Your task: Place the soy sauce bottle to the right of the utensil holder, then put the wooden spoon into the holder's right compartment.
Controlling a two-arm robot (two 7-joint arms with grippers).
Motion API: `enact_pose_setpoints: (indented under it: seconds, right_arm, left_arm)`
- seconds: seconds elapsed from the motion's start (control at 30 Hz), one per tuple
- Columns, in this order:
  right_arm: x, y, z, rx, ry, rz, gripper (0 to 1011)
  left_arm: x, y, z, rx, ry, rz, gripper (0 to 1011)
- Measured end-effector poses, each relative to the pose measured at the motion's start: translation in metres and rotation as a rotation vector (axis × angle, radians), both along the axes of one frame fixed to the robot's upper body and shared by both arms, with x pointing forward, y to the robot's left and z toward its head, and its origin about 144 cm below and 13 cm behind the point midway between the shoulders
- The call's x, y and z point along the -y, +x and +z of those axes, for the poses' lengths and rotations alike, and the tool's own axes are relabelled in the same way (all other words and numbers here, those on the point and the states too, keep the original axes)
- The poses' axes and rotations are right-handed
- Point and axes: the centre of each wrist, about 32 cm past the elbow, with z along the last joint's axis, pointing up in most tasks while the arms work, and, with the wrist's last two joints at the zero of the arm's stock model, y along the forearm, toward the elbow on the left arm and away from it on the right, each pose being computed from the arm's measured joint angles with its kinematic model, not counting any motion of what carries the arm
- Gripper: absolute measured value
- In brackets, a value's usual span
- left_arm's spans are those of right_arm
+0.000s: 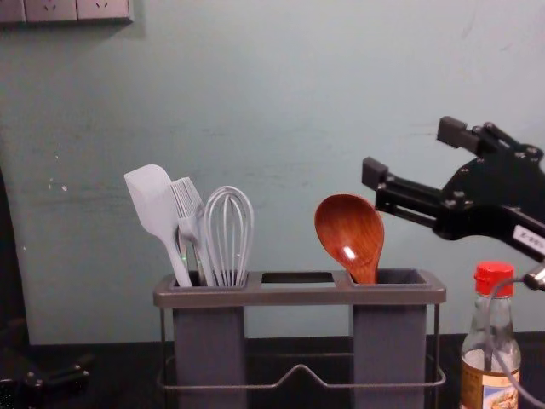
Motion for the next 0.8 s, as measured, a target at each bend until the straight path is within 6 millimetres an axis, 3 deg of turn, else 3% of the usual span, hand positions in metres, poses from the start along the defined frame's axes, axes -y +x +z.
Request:
enact_pose_setpoints:
  seconds: [0.3, 0.43, 0.8]
  right_arm:
    - [0.012, -0.030, 0.007, -0.039, -0.014, -0.057, 1003]
    - [0.023, -0.049, 0.010, -0.073, 0.001, -0.212, 1002]
    - [0.045, -0.070, -0.001, -0.228, -0.016, -0.426, 1002]
  left_arm:
    - [0.000, 0.000, 0.000, 0.000, 0.000, 0.000, 1005]
    - [0.000, 0.000, 0.000, 0.000, 0.000, 0.000, 1005]
    - [0.000, 0.000, 0.000, 0.000, 0.000, 0.000, 1005]
